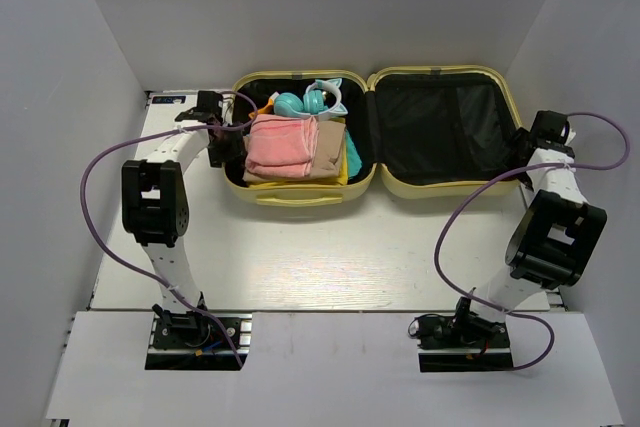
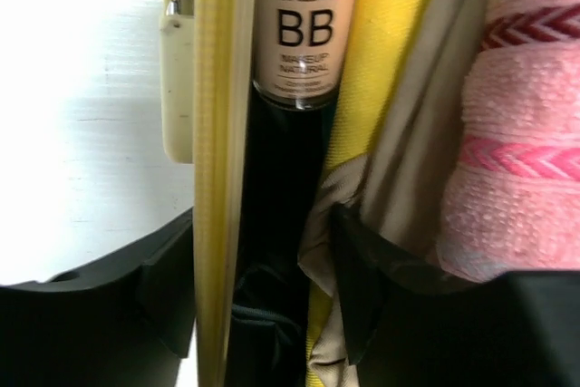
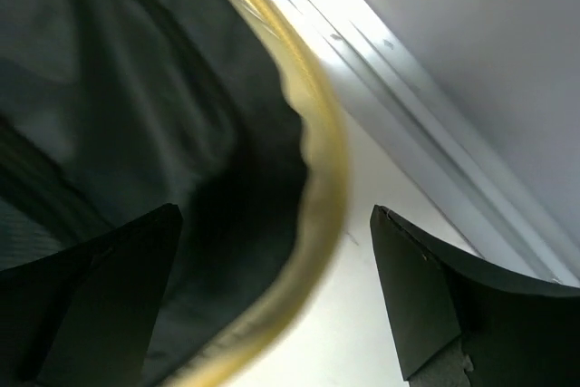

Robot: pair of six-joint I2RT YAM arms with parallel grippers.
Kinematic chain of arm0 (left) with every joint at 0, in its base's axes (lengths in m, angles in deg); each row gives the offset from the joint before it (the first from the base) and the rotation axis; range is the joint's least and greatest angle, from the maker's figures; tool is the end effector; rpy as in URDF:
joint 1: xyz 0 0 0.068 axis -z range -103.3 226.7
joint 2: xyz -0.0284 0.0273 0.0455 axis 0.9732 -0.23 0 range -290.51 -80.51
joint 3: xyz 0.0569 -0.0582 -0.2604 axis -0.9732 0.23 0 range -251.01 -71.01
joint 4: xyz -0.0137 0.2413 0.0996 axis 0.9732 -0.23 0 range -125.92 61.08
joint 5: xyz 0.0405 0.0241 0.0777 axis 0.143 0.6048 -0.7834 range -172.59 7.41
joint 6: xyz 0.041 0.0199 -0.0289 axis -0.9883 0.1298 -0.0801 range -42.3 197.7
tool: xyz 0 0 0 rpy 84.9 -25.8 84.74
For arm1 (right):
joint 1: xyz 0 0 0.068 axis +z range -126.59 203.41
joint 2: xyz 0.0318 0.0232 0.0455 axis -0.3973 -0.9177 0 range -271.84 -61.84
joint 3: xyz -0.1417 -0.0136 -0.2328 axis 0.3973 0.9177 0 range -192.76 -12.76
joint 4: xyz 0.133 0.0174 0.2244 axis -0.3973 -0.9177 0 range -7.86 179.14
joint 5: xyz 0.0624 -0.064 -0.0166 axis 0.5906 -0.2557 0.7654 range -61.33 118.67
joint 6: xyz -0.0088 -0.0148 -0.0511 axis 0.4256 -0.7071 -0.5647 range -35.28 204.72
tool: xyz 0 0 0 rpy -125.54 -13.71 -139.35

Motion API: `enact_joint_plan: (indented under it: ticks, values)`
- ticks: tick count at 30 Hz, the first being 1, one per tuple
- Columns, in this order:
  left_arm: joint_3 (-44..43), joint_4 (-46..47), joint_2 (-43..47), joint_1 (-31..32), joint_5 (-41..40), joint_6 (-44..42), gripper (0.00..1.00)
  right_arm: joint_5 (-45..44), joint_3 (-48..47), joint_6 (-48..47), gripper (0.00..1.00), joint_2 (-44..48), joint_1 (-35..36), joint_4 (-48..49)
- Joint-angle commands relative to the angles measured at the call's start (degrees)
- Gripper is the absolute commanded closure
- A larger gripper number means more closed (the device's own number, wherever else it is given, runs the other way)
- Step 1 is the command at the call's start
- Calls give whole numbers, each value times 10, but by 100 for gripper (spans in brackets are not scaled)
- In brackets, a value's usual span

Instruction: Pack the luggage

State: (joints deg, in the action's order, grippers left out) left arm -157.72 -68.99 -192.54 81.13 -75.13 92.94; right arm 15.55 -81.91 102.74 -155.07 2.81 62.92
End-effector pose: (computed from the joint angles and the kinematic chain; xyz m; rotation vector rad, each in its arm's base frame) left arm 0.4101 -0.0363 0.2083 -0.2185 2.7187 -0.2770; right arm 0.3270 -0.1315 0.2484 0.9019 2.2676 -0.3001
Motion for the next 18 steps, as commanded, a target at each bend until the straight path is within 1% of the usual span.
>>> enact_joint_plan:
  ticks: [1,3,5,6,7,8,9,10,11,12,14,15,16,17,18]
  values:
    - [15,-21,3,19,-10,0,40,42,-8,65,9,-5,-4,89]
    - [15,-27,7,21,-13,4,45,41,5,89,13,-14,-2,98]
    - [17,-29,8,21,-17,7,47,35,16,100,20,-22,-2,105]
    - [16,-31,15,22,-21,8,51,21,20,107,26,-27,-1,101]
    - [16,-32,15,22,-20,8,52,5,32,111,37,-27,-1,100]
    - [13,-33,17,21,-20,8,54,-7,37,115,49,-23,-1,99]
    - [11,-34,22,22,-19,8,61,-28,44,117,63,-16,1,99]
    - [10,-33,22,22,-18,9,65,-57,64,117,95,-11,4,107]
    - [9,-36,25,23,-16,8,69,-65,73,113,100,-3,5,113]
    - [8,-34,26,24,-14,10,76,-76,87,101,100,28,8,117]
    - [8,-36,27,28,0,15,85,-86,87,70,100,48,13,127]
    - [8,-34,28,30,4,16,90,-86,79,36,100,77,24,128]
    - [19,-32,32,33,6,16,97,-92,64,-1,100,87,28,129]
    - [24,-27,35,37,6,19,100,-93,44,-39,100,101,34,124]
    - [30,-22,37,44,7,21,100,-96,33,-58,100,112,49,115]
